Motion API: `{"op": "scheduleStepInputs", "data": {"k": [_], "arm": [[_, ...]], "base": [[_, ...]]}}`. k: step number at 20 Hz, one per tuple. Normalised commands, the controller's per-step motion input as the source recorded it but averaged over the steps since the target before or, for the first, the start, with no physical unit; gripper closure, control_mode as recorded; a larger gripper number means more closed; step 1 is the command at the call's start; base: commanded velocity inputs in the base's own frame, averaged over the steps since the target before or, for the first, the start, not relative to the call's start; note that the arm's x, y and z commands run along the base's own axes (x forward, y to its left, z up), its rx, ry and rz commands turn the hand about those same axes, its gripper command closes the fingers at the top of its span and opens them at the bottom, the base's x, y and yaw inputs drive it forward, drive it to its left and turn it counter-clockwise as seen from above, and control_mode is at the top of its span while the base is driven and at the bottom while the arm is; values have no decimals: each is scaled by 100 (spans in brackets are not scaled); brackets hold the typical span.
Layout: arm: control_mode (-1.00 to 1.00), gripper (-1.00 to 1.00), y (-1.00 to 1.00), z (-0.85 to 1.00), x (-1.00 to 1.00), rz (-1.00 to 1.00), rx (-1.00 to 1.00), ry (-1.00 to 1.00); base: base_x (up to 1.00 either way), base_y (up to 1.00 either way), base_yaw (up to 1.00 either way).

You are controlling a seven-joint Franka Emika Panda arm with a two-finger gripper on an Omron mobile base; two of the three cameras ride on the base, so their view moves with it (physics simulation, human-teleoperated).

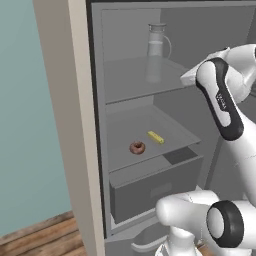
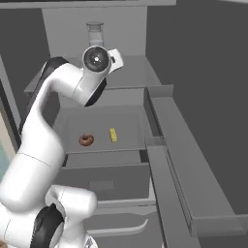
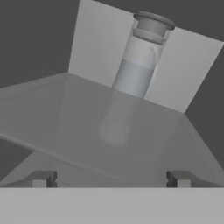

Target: Move the donut and butter stick from the top shelf to the second highest shelf to make space. Then, place the pitcher from the counter on the cleared top shelf.

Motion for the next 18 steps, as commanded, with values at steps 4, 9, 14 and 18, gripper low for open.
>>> {"op": "scheduleStepInputs", "data": {"k": [4, 9, 14, 18], "arm": [[-100, -100, 0, -41, -100, -5, -7, 12], [-100, -100, 2, -45, -100, -3, -2, 13], [-100, -100, 7, -44, -100, 0, 0, 16], [-100, -100, 24, -64, -100, 0, 0, 9]], "base": [[0, 0, 0], [0, 0, 0], [0, 0, 0], [0, 0, 0]]}}
